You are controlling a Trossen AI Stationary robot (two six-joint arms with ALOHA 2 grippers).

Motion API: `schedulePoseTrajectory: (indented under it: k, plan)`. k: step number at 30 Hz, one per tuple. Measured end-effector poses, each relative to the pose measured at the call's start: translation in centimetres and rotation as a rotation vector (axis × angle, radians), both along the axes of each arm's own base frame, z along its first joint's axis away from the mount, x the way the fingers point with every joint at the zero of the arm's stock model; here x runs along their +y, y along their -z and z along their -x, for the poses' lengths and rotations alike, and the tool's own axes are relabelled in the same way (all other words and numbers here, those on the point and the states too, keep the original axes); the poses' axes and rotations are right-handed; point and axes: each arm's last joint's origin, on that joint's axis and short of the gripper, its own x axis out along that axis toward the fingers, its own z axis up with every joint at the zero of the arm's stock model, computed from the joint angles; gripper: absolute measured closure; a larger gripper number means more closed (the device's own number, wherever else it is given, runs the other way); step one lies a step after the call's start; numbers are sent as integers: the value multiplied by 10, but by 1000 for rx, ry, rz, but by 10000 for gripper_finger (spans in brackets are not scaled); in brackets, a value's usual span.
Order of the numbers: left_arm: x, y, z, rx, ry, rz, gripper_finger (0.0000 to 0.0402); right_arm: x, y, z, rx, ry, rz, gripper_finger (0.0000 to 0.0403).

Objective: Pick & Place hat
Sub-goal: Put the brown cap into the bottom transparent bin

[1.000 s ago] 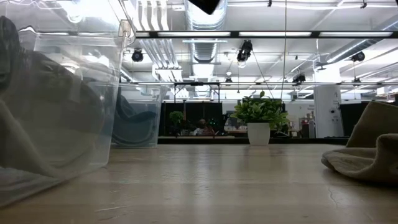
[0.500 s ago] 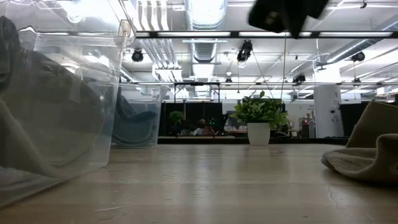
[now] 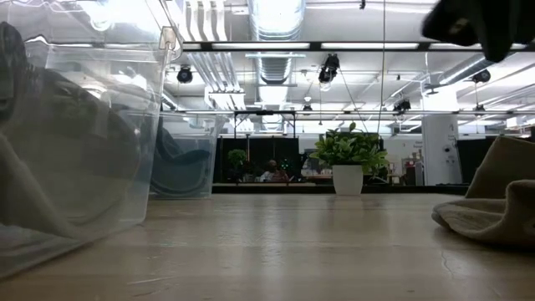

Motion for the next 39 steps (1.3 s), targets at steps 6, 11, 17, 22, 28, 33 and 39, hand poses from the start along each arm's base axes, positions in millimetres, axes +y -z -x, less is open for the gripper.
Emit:
schedulePoseTrajectory:
  k: [6,11,17,22,28,33,39]
  plan:
    - [0,2,0,5,-1,0,282,-15,7,39,27,205,-48,310]
    - [-1,3,-1,10,6,2,282,-27,26,68,81,345,-70,306]
    - [-8,16,-10,59,28,-9,282,-29,44,78,62,372,-121,300]
    - [-18,39,-21,102,38,-16,282,-25,48,80,76,347,-122,307]
    - [-30,60,-25,112,72,-19,282,-20,50,82,88,342,-126,316]
    - [-37,71,-23,114,98,-21,282,-17,50,84,94,357,-137,314]
    - [-45,81,-19,109,114,17,282,-11,54,83,63,356,-200,312]
